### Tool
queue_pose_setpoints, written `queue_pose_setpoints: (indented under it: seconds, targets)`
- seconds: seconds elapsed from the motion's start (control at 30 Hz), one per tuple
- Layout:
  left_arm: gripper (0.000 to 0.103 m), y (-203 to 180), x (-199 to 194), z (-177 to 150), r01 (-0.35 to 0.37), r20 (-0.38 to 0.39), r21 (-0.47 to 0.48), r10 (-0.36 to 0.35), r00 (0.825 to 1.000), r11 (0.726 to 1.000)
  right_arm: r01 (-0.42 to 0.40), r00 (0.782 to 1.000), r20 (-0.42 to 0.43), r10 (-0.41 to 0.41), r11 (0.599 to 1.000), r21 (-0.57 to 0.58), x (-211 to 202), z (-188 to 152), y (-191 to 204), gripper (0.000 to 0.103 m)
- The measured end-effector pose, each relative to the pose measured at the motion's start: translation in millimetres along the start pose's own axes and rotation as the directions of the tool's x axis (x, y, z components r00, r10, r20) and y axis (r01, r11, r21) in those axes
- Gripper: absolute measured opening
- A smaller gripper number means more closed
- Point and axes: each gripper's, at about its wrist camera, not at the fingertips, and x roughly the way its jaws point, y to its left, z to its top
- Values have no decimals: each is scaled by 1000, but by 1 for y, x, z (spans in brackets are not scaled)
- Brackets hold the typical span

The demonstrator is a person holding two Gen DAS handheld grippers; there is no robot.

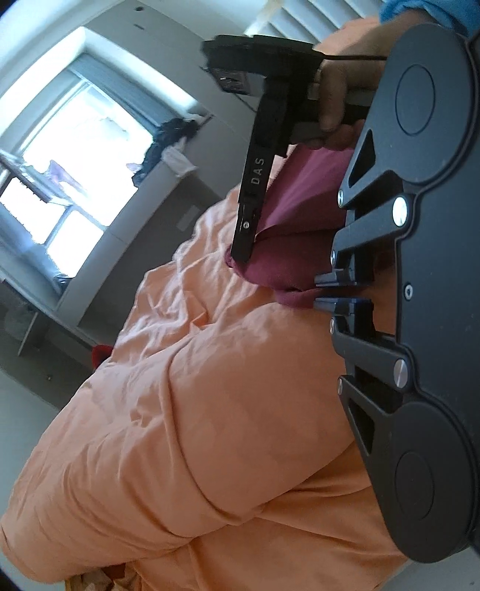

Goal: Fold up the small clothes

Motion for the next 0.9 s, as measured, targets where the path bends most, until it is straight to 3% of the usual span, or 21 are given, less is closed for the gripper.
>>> queue_pose_setpoints:
  seconds: [0.17, 0.23, 0.47, 0.83, 0.9]
  targets:
    - [3, 14, 8, 1, -6, -40, -107, 1, 999, 994, 10, 996, 93, -16, 997, 72, -10, 6, -10, 1]
    - [3, 14, 11, 2, -10, -50, -105, 5, 999, 994, 11, 993, 113, -18, 998, 65, -11, 7, -8, 1]
    - [2, 15, -3, 5, 124, 70, -120, -116, 991, 985, 8, 981, 191, -27, 995, 101, -21, 16, -14, 1]
    - [4, 12, 4, 4, 42, 47, -93, -37, 998, 995, 20, 984, 172, -39, 994, 109, -11, 11, -16, 2]
    - [15, 13, 4, 4, 4, 42, -83, -1, 999, 997, 31, 985, 166, -47, 995, 97, -11, 11, -13, 4]
